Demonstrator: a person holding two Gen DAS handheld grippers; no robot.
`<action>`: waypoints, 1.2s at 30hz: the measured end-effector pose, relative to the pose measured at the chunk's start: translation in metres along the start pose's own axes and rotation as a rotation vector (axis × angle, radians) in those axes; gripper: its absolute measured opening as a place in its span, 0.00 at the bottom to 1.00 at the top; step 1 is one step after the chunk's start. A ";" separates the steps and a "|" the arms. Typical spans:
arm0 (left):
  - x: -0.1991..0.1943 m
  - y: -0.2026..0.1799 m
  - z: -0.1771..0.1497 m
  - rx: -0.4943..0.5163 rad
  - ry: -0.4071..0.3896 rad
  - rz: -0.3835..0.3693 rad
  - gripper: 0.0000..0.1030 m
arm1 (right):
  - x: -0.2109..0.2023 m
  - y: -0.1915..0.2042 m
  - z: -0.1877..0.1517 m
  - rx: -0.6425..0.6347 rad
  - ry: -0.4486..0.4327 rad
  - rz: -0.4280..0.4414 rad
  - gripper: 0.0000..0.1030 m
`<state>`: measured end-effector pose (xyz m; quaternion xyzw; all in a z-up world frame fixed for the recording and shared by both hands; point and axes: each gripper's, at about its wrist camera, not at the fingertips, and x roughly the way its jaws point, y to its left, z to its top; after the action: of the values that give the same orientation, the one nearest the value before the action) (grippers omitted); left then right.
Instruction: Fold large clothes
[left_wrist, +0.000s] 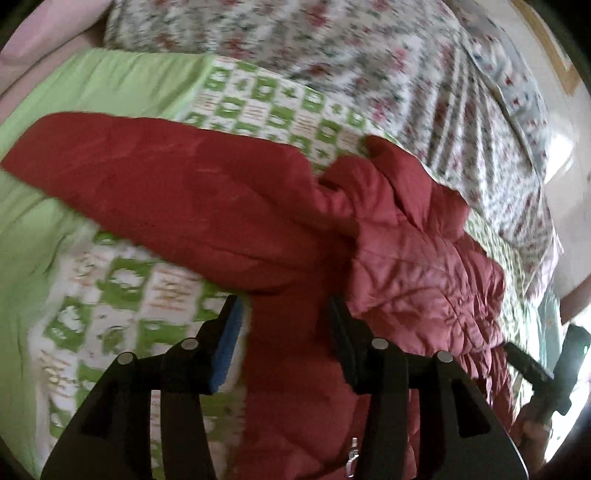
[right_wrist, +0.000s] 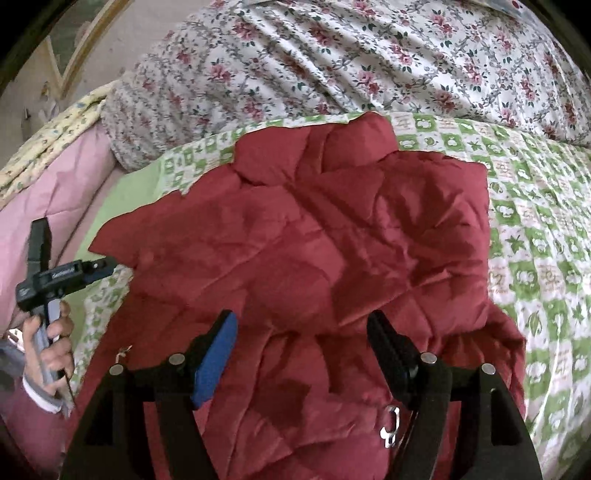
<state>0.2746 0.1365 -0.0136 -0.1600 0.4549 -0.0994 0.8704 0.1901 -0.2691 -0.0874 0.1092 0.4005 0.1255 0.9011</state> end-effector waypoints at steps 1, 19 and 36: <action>-0.002 0.006 0.001 -0.013 -0.004 0.001 0.45 | -0.002 0.001 -0.002 0.002 0.000 0.004 0.72; -0.011 0.127 0.034 -0.259 -0.083 0.051 0.57 | -0.036 0.026 -0.031 -0.017 0.001 0.050 0.73; 0.017 0.232 0.075 -0.534 -0.131 0.036 0.57 | -0.045 0.039 -0.050 -0.025 0.015 0.043 0.73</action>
<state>0.3518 0.3606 -0.0717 -0.3817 0.4103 0.0502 0.8267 0.1183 -0.2414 -0.0774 0.1055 0.4031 0.1505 0.8965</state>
